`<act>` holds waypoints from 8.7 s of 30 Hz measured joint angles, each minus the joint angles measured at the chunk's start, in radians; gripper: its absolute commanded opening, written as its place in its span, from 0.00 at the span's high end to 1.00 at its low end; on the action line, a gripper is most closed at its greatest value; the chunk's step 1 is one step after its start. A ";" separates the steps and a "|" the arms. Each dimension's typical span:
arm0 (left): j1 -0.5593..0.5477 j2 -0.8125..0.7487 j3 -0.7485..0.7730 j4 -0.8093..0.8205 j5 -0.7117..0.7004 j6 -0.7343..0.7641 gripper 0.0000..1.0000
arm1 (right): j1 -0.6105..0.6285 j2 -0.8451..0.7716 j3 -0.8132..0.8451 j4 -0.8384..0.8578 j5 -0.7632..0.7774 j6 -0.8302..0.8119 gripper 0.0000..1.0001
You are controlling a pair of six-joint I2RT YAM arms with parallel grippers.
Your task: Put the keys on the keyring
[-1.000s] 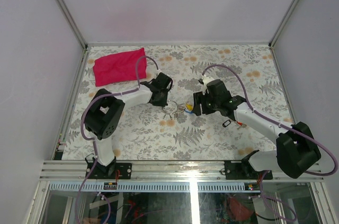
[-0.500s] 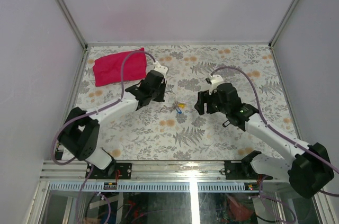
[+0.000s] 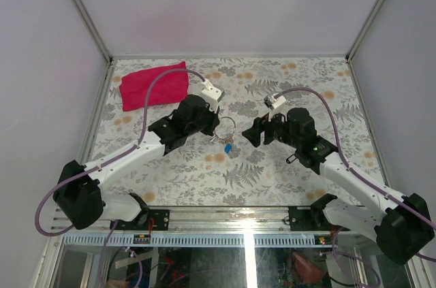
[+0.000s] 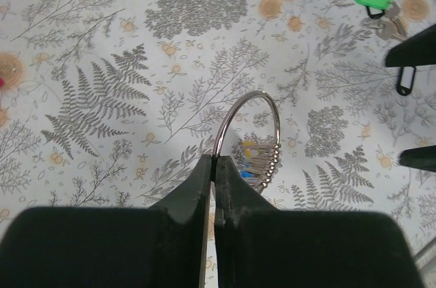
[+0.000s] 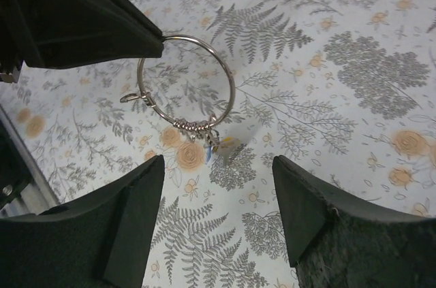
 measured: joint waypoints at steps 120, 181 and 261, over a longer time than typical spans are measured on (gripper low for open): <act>-0.086 -0.113 0.483 -0.202 0.248 0.003 1.00 | -0.006 -0.294 -0.138 0.509 -0.245 -0.329 0.55; -0.086 -0.097 0.488 -0.202 0.248 -0.003 1.00 | -0.006 -0.160 -0.131 0.639 -0.269 -0.238 0.67; -0.096 -0.132 0.386 -0.150 0.194 -0.008 0.82 | 0.009 -0.044 0.586 -0.613 -0.193 -0.459 1.00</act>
